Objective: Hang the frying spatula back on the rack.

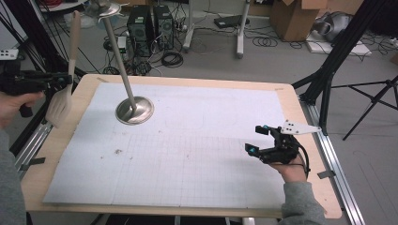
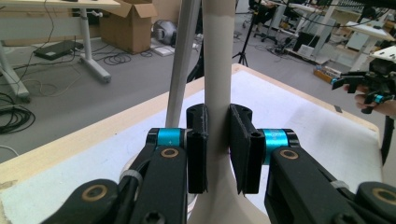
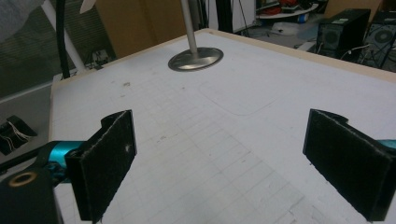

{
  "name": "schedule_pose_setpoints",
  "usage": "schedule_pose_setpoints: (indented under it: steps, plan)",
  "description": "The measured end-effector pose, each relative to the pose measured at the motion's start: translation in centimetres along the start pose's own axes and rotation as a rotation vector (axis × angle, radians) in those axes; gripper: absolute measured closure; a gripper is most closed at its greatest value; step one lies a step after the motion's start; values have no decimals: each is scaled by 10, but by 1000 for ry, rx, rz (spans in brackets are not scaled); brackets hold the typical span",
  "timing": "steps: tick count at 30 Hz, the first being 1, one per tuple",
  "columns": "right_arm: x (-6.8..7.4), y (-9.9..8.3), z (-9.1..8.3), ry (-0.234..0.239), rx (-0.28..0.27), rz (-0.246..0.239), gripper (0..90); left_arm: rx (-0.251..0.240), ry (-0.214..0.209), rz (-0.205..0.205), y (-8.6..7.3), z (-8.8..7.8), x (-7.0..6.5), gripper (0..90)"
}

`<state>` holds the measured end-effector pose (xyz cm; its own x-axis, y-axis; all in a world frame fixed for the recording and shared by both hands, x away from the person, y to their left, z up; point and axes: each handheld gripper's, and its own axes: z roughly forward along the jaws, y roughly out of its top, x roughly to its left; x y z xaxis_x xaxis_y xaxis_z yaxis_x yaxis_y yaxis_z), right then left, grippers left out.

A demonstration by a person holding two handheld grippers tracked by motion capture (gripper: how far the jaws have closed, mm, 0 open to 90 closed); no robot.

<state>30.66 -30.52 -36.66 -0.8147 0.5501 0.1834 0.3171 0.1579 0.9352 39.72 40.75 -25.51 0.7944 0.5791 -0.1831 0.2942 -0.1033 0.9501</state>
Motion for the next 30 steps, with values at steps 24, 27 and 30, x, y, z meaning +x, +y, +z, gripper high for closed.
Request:
schedule_pose_setpoints:
  steps: [24,27,30]
  plan:
    - [0,1,0,-1,-6,-6,86,24,18,36,-1,16,2,772]
    - [0,1,0,-1,-5,-7,86,27,18,38,-1,18,2,772]
    - [1,1,0,-2,-4,-7,86,26,18,37,-1,20,3,772]
